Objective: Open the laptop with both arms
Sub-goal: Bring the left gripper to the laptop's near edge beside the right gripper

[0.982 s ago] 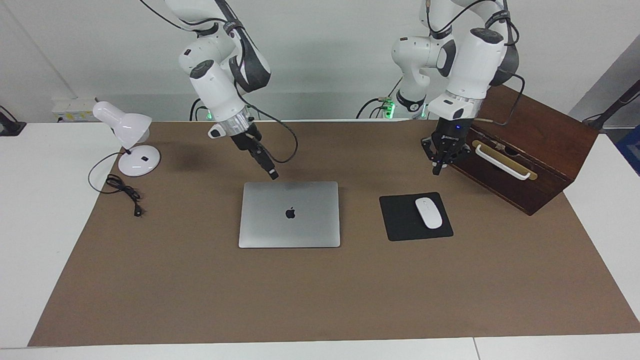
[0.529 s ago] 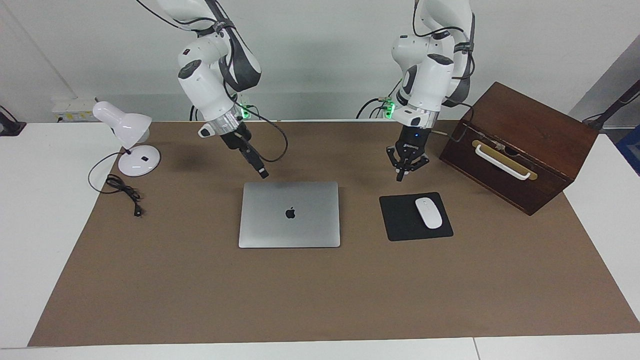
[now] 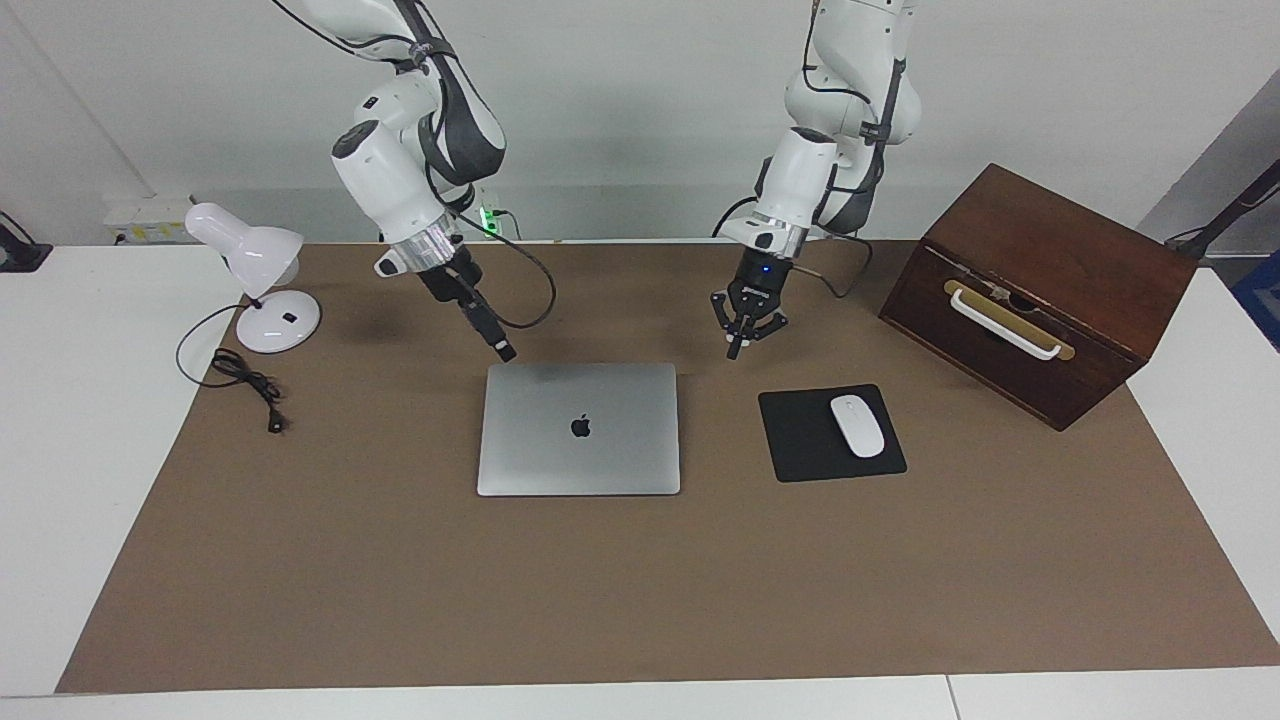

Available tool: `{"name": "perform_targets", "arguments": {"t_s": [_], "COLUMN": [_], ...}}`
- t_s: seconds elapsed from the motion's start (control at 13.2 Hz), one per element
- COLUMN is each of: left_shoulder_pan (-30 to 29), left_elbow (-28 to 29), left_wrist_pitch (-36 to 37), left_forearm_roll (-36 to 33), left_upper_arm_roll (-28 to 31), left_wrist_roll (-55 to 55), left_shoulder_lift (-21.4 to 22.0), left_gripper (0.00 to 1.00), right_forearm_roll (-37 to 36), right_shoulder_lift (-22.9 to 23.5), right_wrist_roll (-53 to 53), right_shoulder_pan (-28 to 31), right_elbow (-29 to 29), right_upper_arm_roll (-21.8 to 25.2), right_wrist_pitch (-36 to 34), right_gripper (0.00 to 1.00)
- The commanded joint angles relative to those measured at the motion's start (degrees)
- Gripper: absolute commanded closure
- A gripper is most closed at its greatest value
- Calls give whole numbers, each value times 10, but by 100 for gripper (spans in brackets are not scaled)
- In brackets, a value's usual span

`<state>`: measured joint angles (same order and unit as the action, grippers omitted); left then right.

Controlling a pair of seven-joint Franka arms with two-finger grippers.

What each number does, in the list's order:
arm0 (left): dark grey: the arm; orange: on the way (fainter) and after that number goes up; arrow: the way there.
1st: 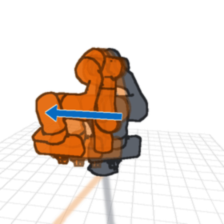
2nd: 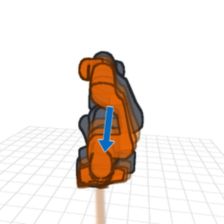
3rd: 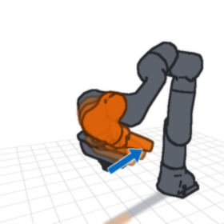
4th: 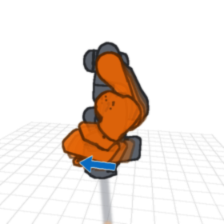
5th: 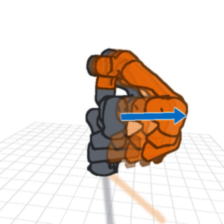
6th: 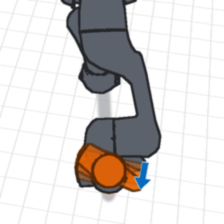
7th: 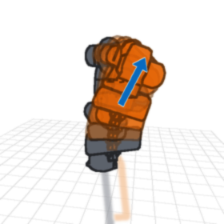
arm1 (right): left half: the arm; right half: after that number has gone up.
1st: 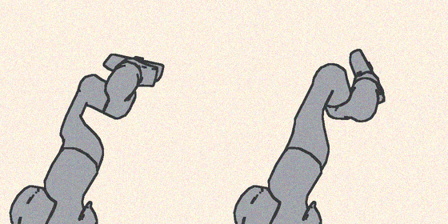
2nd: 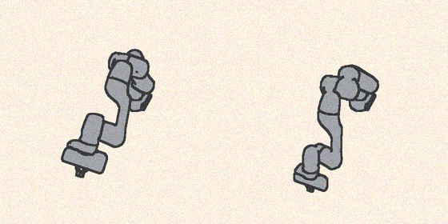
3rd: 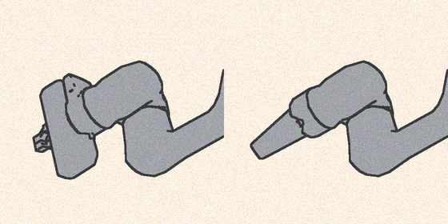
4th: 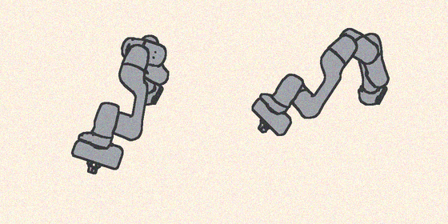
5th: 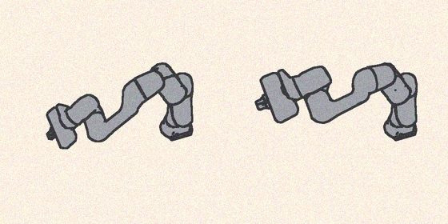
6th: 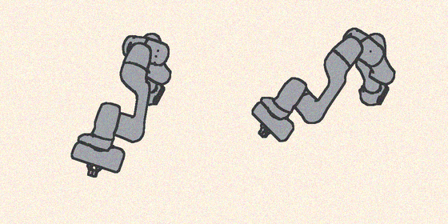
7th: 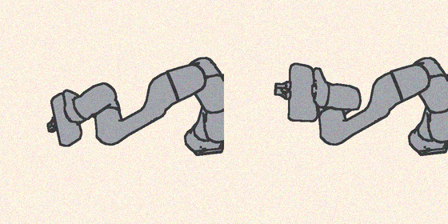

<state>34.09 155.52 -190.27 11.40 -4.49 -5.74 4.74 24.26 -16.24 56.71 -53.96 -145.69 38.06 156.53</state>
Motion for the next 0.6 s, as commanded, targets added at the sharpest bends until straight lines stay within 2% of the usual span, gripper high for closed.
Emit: {"name": "perform_targets", "arguments": {"t_s": [0.0,0.15,0.3,0.53], "left_shoulder_pan": [37,64,85,98], "left_elbow": [13,22,27,15], "left_wrist_pitch": [-26,-62,-105,-106], "left_forearm_roll": [11,11,14,41], "left_upper_arm_roll": [9,9,9,11], "left_wrist_roll": [-21,-44,-61,-61], "left_shoulder_lift": [3,-6,-32,-45], "left_gripper": [100,100,100,100], "right_forearm_roll": [60,89,110,146], "right_shoulder_lift": [-19,-8,1,15], "right_wrist_roll": [-28,-30,-30,-30], "right_shoulder_pan": [-3,-20,-38,-65], "right_elbow": [-12,-13,-13,-13], "right_upper_arm_roll": [2,1,2,2], "right_wrist_pitch": [15,42,69,107], "right_gripper": [1,0,0,0]}}
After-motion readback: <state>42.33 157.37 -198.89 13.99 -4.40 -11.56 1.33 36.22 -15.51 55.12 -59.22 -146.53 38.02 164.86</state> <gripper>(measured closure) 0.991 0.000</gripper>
